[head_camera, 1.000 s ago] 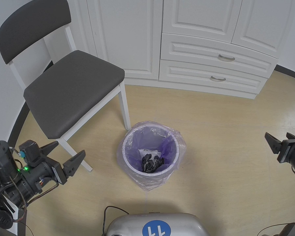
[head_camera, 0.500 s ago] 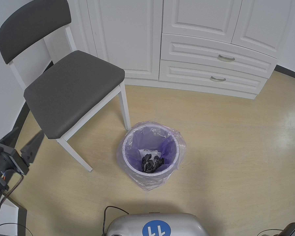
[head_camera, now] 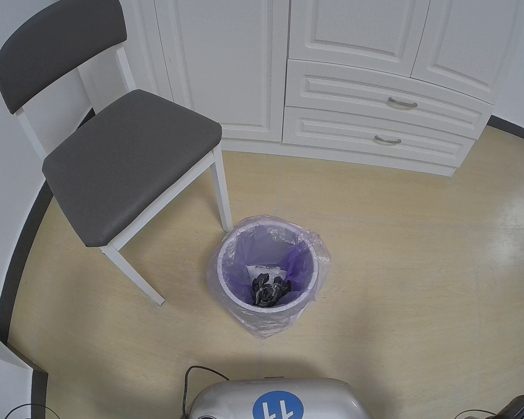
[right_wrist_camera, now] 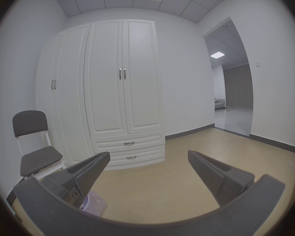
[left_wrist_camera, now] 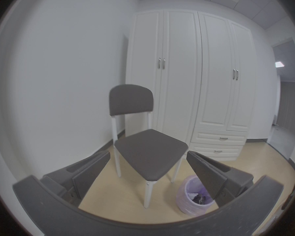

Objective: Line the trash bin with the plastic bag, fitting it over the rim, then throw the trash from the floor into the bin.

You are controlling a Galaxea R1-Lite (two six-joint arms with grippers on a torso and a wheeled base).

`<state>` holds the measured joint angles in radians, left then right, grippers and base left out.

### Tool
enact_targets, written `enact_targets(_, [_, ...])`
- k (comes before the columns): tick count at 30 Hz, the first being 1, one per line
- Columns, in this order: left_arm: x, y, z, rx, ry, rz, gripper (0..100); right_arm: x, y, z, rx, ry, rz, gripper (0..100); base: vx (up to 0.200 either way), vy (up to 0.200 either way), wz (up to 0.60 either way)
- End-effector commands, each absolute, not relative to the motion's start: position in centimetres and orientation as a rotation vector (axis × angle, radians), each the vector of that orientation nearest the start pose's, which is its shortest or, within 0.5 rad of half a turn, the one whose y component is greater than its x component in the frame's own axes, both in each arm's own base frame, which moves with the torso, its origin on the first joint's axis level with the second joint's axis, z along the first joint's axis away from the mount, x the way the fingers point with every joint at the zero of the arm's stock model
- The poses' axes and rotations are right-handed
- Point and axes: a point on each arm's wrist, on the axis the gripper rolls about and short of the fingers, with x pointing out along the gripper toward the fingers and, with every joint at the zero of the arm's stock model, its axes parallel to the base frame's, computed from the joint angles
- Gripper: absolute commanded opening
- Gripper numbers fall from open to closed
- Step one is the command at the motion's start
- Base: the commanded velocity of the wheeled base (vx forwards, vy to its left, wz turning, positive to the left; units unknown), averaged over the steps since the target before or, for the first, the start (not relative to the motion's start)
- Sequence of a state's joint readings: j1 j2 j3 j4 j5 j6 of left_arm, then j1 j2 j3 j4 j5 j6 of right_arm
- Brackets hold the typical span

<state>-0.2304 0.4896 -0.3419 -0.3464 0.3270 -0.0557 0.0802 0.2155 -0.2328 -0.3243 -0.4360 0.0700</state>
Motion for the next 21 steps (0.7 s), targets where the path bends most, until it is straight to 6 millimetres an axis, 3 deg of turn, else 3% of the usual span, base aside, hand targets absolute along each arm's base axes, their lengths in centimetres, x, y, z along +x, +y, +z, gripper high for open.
enact_targets(1, [-2.6, 1.0, 20.5, -0.117, -0.346, 0.198, 100, -4.9, -1.0, 16.3, 0.162, -0.448, -0.35, 100, 0.0, 0.0, 0.0])
enact_targets(10, [-6.2, 0.4, 16.3, -0.05, -0.314, 0.149, 100, -5.0, -0.6, 15.0, 0.145, -0.446, -0.242, 100, 0.0, 0.0, 0.0])
enact_targets(12, [-6.0, 0.4, 15.4, -0.049, -0.279, 0.159, 100, -4.7, -0.5, 14.4, 0.131, -0.426, -0.197, 100, 0.0, 0.0, 0.0])
enact_targets(17, [-5.9, 0.4, 15.4, -0.053, -0.286, 0.165, 100, -4.1, -0.4, 13.5, 0.103, -0.387, -0.147, 100, 0.0, 0.0, 0.0])
enact_targets(21, [-5.2, 0.4, 14.4, -0.042, -0.244, 0.167, 100, -3.3, -0.2, 11.7, 0.033, -0.313, -0.062, 100, 0.0, 0.0, 0.0])
